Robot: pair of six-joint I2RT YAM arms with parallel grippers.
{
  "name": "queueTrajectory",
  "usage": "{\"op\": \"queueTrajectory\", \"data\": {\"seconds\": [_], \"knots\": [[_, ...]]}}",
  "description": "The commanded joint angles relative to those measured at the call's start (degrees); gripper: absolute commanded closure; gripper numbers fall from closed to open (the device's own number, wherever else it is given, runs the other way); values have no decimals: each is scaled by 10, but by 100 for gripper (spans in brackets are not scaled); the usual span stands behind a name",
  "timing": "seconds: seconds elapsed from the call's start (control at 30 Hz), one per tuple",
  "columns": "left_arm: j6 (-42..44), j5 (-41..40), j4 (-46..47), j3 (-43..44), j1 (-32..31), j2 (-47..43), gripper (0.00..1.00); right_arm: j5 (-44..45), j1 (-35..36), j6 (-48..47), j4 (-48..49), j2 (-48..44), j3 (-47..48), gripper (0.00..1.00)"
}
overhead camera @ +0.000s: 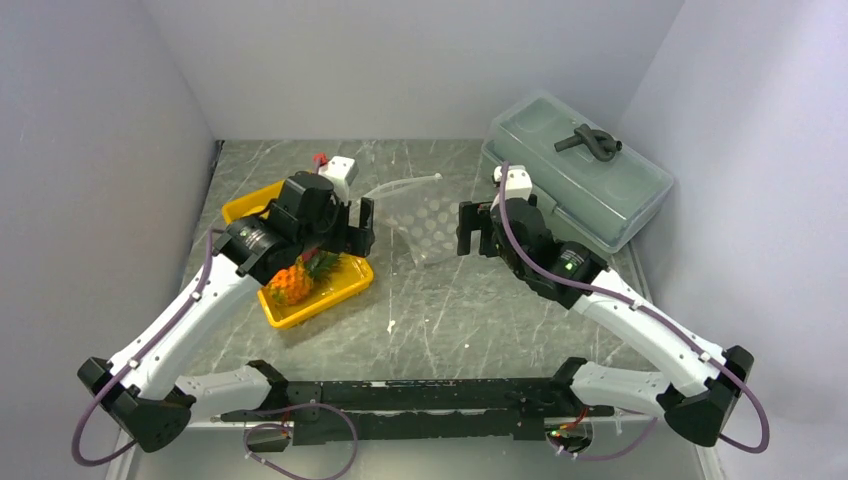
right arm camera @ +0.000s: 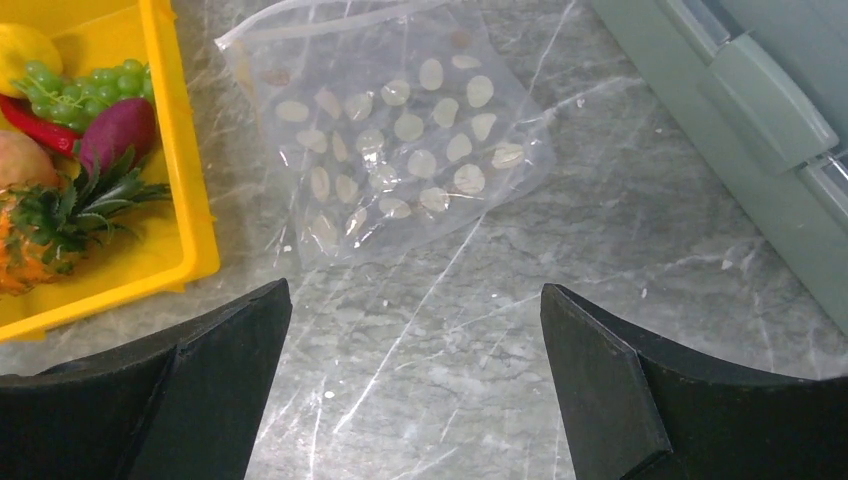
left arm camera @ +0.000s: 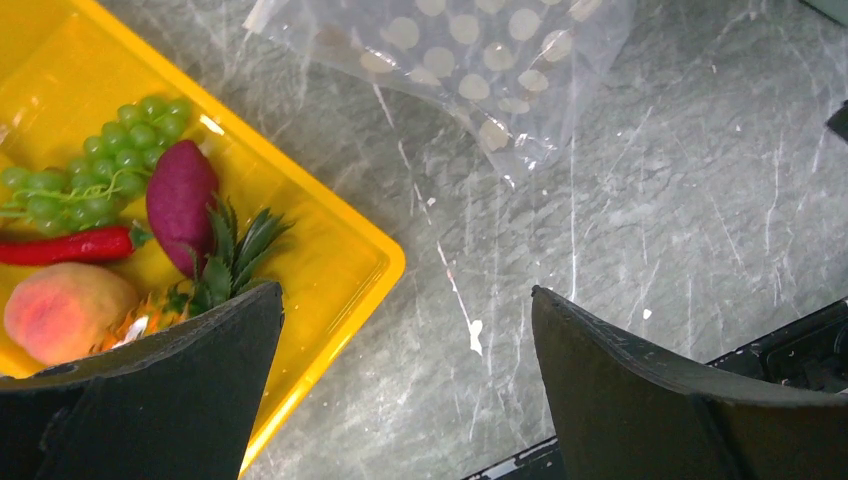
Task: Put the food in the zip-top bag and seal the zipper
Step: Pick up the zipper food storage bag at the center of the board.
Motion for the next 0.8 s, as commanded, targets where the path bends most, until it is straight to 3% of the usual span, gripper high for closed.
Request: {"op": "queueTrajectory", "data": {"seconds": [0.0, 0.53, 0.77], "knots": [[-39, -37, -56, 20, -3, -35, 1, 33, 1, -14, -20, -19, 30, 0], [-156, -227, -216, 34, -3, -94, 1, -80, 1, -48, -60, 11, 54, 0], [-228, -262, -276, 20, -2, -99, 1, -101, 1, -51, -58, 47, 50, 0]]}}
